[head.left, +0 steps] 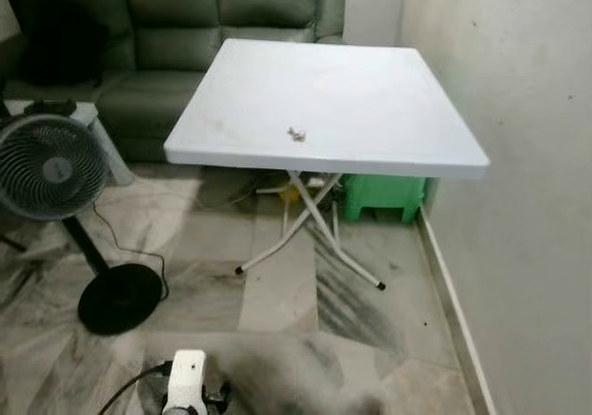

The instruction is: Hang keys on a hook

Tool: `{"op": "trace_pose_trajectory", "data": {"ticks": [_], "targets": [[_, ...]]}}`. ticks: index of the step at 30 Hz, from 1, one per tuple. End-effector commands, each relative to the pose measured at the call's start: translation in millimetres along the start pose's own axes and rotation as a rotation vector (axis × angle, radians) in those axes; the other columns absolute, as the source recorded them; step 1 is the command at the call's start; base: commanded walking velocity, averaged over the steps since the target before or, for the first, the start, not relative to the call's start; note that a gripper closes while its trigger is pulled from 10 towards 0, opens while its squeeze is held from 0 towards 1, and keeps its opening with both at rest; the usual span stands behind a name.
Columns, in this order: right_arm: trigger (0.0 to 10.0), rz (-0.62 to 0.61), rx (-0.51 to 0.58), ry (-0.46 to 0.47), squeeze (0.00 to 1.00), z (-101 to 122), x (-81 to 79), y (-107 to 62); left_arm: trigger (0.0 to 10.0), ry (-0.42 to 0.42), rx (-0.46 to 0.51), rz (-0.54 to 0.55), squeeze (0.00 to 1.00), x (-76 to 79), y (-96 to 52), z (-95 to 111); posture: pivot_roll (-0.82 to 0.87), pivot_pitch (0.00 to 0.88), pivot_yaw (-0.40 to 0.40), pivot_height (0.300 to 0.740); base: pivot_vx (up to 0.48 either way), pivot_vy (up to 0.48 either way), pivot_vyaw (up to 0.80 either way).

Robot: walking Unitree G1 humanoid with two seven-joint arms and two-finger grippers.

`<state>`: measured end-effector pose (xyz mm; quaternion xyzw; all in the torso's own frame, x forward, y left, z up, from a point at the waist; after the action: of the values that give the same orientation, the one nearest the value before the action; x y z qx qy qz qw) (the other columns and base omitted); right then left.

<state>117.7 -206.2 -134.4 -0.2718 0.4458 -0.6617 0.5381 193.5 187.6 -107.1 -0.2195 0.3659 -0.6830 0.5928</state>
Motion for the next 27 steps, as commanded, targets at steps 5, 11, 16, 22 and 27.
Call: {"op": "trace_pose_trajectory", "data": {"ticks": [5,11,16,22,27], "targets": [[10.0,0.019,-0.016,0.007,0.00,-5,-7.0,0.4,10.0,0.006,0.016,-0.004,0.00,0.5,1.6,6,-0.04,0.000,-0.020,0.740,0.000,0.412,0.00],[10.0,0.023,-0.019,0.021,0.27,-6,-7.3,0.3,10.0,0.015,0.020,0.001,0.00,0.3,1.5,6,-0.04,0.000,-0.021,0.740,0.000,0.069,0.00],[10.0,0.030,-0.012,0.033,1.00,-5,-7.9,0.4,10.0,0.013,0.026,0.000,0.00,0.3,1.4,7,-0.04,0.000,-0.019,0.740,0.000,0.000,0.00],[10.0,0.036,-0.003,0.030,1.00,-3,-7.9,0.5,10.0,0.012,0.039,-0.001,0.00,0.6,1.6,9,-0.04,0.000,-0.020,0.740,0.000,0.000,0.00],[10.0,0.051,0.033,0.006,1.00,6,-8.8,1.1,10.0,-0.001,0.112,0.000,0.00,0.4,3.6,25,-0.04,0.000,-0.019,0.740,0.000,0.000,0.00]]}}
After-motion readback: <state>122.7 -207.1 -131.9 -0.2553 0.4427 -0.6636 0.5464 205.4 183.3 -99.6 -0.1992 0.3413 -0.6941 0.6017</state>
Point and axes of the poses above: a point about 5 cm out from each wrist's last joint towards the gripper, its own y axis pointing out of the wrist towards the gripper, its own z axis along the axis of the wrist's last joint, x = y × z, the point moved 3 cm from there along y, pointing out of the wrist towards the gripper, and after that the axes turned 15 degrees about y, right-handed, at the moved point
